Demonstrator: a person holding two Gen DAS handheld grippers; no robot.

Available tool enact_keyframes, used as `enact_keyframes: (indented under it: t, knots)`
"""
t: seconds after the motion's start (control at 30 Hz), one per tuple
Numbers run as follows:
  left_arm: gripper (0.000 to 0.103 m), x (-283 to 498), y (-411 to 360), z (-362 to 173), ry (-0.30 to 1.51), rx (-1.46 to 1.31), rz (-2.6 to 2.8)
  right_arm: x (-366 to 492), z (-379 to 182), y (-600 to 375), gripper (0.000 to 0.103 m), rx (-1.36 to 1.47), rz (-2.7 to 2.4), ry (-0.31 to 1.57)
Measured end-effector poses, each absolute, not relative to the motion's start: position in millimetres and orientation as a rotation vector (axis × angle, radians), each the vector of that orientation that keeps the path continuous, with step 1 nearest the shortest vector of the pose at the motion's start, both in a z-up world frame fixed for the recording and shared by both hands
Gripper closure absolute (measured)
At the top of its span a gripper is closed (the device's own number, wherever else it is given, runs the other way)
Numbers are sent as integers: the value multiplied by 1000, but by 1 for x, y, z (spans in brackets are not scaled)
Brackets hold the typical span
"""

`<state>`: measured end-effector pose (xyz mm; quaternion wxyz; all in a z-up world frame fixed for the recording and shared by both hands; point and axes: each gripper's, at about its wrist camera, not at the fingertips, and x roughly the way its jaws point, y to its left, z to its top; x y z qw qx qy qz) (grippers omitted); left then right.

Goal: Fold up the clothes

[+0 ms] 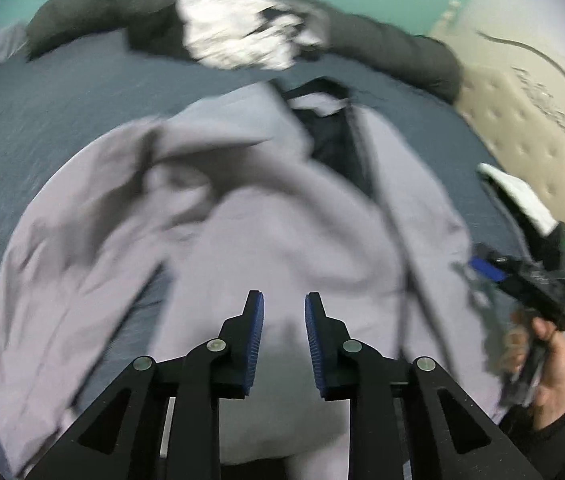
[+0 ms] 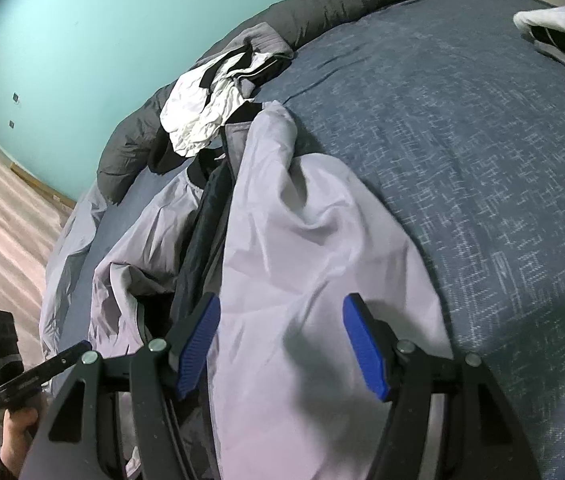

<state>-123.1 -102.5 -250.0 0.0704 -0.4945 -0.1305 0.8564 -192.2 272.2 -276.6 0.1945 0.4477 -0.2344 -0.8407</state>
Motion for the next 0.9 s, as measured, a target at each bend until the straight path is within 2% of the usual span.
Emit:
enact_keyframes:
  t: [0.43, 0.67, 0.7, 0.73, 0.77, 0.8, 0.9]
  knots:
    - [61, -113, -136, -301, -362, -1672, 2531, -195, -277, 264, 38, 1257, -2346, -635]
    - [61, -115, -134, -322, -355, -1745, 2463, -197, -276, 265, 38, 1255, -2340, -650]
    - [63, -114, -132, -323, -351, -1742, 2462, -197, -276, 265, 38, 1254, -2340, -649]
    - [74, -113, -132, -322, -357, -1733, 2462, -197, -276, 265, 38, 1252, -2342, -647]
    - [95, -111, -131, -322, -365, -1724, 2461, -197, -275, 264, 38, 1252, -2343, -645]
    - [101, -110, -129, -321, -361, -1720, 2458, -197, -275, 264, 38, 1251, -2343, -644]
    - [103, -104, -122, -316, -337, -1695, 2454, -196, -273, 263, 38, 1252, -2343, -637]
